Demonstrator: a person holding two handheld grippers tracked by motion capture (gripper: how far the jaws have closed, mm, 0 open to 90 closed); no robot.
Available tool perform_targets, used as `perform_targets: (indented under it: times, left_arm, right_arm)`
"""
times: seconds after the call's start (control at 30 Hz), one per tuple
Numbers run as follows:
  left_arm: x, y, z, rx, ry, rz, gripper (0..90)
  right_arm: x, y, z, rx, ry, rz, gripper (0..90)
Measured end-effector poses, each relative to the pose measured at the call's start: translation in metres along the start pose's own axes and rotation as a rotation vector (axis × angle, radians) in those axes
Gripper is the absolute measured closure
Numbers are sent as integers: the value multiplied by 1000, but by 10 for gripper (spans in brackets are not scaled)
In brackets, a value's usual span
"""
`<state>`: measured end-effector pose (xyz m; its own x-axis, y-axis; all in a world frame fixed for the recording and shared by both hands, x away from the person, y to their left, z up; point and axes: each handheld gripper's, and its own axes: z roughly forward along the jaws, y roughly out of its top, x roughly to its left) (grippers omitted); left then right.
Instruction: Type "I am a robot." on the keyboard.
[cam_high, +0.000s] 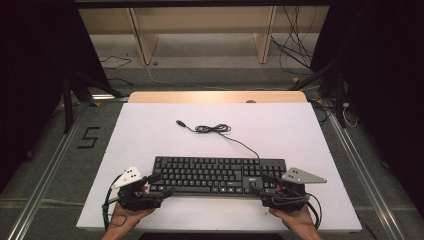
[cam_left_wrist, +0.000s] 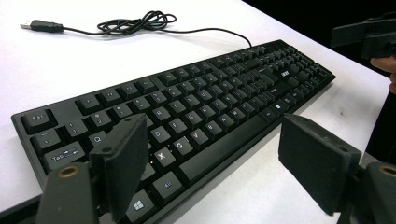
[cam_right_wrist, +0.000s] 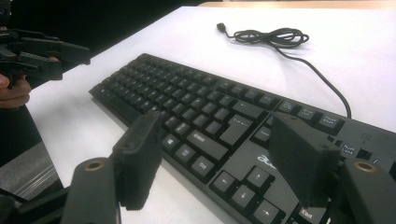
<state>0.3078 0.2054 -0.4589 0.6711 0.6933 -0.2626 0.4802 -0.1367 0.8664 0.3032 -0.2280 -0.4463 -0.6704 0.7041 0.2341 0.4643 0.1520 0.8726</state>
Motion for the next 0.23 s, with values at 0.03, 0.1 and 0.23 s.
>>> perform_targets:
  times: [0.03,0.1,0.23]
  left_arm:
    - [0,0,0,0,0,-1,239]
    - [0,0,0,-1,0,1,239]
    - [0,0,0,0,2,0,239]
  right_arm:
    - [0,0,0,0,0,0,358]
    - [0,0,0,1,1,-1,358]
    - [0,0,1,1,0,-3,358]
